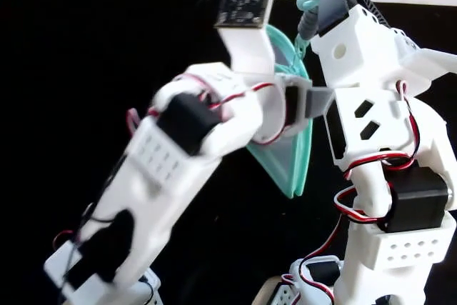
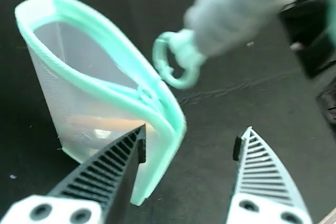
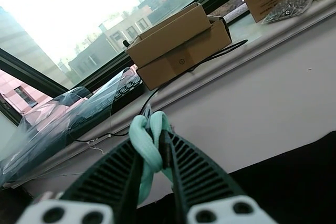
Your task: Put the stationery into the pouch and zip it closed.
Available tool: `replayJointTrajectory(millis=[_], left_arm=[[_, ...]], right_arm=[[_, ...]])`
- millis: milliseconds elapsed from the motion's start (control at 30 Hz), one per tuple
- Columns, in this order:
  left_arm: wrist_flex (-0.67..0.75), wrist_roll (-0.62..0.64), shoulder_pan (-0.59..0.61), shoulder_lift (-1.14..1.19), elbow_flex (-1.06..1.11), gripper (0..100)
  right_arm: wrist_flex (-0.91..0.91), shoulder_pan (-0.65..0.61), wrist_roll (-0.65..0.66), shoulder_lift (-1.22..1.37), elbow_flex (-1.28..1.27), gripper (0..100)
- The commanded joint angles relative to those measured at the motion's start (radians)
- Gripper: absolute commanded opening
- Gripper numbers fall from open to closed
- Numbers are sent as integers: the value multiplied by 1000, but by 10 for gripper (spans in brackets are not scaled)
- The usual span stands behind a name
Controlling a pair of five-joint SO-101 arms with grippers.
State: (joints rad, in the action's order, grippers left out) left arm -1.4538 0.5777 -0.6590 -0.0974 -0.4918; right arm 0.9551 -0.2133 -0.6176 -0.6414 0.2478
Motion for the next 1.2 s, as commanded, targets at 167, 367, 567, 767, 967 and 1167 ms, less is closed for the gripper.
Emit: replayJointTrajectory(millis=[167,367,567,767,967,1167], left_arm=[[35,5,93,51,-5,284],[-3,3,165,50,-7,285],[-112,2,166,50,-7,287],[-219,2,168,48,-10,287],[-249,-40,168,48,-12,287],[-181,-178,168,48,-13,286]], right_arm=[[-2,10,-6,-4,4,5],[-2,10,-6,-4,4,5],[-2,10,-6,-4,4,5],[-2,10,-6,-5,4,5],[-2,10,-6,-8,4,5],[-2,10,-6,-10,4,5]])
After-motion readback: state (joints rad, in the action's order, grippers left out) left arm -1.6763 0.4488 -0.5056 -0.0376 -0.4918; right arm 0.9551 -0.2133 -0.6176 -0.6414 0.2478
